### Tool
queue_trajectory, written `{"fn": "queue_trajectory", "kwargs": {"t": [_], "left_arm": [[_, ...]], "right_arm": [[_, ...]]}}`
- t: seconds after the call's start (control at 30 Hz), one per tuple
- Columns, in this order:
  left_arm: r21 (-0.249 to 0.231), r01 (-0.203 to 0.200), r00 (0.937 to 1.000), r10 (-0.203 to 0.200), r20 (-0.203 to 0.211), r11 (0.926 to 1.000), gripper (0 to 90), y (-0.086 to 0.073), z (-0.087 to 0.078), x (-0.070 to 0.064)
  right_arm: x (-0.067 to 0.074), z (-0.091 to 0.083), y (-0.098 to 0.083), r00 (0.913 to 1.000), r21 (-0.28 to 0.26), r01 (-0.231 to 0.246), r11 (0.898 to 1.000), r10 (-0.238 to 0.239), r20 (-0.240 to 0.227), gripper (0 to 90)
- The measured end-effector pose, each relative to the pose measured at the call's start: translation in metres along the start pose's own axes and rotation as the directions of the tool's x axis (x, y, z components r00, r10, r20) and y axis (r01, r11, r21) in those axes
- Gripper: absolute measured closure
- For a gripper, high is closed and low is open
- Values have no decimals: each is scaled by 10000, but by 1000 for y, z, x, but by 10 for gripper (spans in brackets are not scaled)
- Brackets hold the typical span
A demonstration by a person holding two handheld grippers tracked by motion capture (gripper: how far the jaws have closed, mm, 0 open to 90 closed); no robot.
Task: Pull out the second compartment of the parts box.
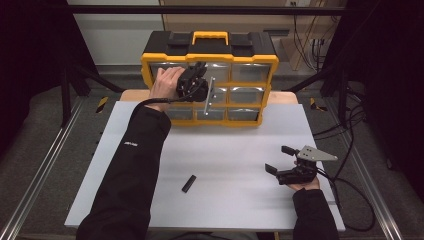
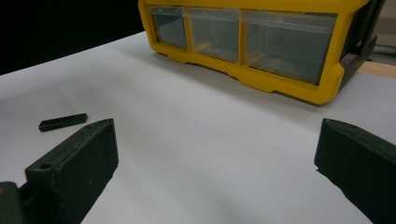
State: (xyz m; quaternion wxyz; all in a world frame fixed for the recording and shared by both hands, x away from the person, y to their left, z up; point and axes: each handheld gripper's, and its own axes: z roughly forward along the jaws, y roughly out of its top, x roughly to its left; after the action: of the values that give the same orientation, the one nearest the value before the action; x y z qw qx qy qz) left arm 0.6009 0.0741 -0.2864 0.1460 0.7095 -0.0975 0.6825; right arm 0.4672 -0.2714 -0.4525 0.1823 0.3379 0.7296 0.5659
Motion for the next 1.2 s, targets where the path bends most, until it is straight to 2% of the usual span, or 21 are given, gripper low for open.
{"fn": "queue_trajectory", "kwargs": {"t": [0.3,1.2], "left_arm": [[-2,-303,9995,303,-2,9995,769,1,-5,0],[-156,-649,9978,647,-116,9978,777,4,-21,-2]], "right_arm": [[0,0,0,10000,7,4,10000,-4,3,1],[0,0,0,10000,15,-34,10000,34,-22,1]]}}
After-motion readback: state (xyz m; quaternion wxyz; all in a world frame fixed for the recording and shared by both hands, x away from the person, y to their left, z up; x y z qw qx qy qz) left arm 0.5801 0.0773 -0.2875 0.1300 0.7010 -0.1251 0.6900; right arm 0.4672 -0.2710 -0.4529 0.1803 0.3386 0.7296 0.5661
